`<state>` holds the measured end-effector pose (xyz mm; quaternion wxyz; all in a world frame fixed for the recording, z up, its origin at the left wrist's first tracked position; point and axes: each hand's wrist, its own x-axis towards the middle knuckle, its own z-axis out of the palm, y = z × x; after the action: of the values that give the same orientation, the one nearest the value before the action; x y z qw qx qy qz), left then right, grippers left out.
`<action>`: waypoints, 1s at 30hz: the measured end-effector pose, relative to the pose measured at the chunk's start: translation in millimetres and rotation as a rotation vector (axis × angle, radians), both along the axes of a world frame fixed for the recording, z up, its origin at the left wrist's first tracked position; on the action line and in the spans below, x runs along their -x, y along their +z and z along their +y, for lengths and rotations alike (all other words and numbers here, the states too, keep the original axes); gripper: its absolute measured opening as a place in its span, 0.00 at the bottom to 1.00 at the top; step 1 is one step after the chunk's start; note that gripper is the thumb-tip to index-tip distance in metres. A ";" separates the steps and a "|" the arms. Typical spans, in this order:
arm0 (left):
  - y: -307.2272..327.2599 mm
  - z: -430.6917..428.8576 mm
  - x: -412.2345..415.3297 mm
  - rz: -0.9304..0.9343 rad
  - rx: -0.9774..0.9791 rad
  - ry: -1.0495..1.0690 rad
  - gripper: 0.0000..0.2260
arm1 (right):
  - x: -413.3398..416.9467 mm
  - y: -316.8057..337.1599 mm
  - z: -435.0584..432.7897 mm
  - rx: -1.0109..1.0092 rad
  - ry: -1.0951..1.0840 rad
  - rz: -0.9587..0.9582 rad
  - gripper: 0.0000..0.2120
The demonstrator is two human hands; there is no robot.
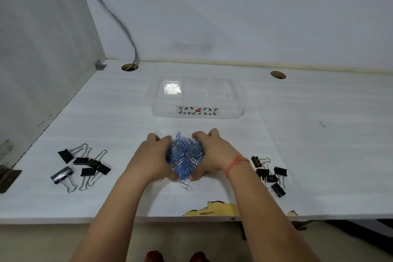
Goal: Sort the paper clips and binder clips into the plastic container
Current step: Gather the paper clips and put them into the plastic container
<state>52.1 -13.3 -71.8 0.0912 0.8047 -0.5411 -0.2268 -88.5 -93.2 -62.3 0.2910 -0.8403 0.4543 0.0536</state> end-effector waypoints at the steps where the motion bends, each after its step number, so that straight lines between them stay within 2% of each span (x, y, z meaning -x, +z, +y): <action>1: 0.4 -5.3 1.4 0.003 0.007 0.006 0.39 | -5.6 0.7 -1.6 0.005 0.014 0.001 0.44; 5: -0.9 -17.4 1.5 -0.020 0.062 0.006 0.29 | -15.9 -0.9 -6.0 0.092 0.042 0.013 0.32; 9: -5.0 -18.4 6.5 -0.038 0.184 0.045 0.17 | -16.4 -6.3 -0.2 0.238 0.019 -0.054 0.20; 12: -6.5 -18.6 11.6 -0.042 0.268 0.111 0.14 | -18.1 -9.7 5.2 0.330 -0.016 -0.107 0.11; 15: -1.8 -19.1 17.5 -0.016 0.317 0.146 0.13 | -18.3 -7.7 6.3 0.358 -0.078 -0.154 0.09; 21: 13.3 -22.1 23.8 -0.010 0.375 0.178 0.12 | -14.8 9.5 3.6 0.415 -0.111 -0.188 0.12; 30: 11.7 -18.5 30.9 0.044 0.295 0.206 0.11 | -9.2 7.8 15.8 0.314 -0.117 -0.183 0.09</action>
<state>21.2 -31.9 -60.2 0.2427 0.8285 -0.4811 -0.1522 -79.3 -77.3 -54.5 0.1991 -0.8490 0.4766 -0.1116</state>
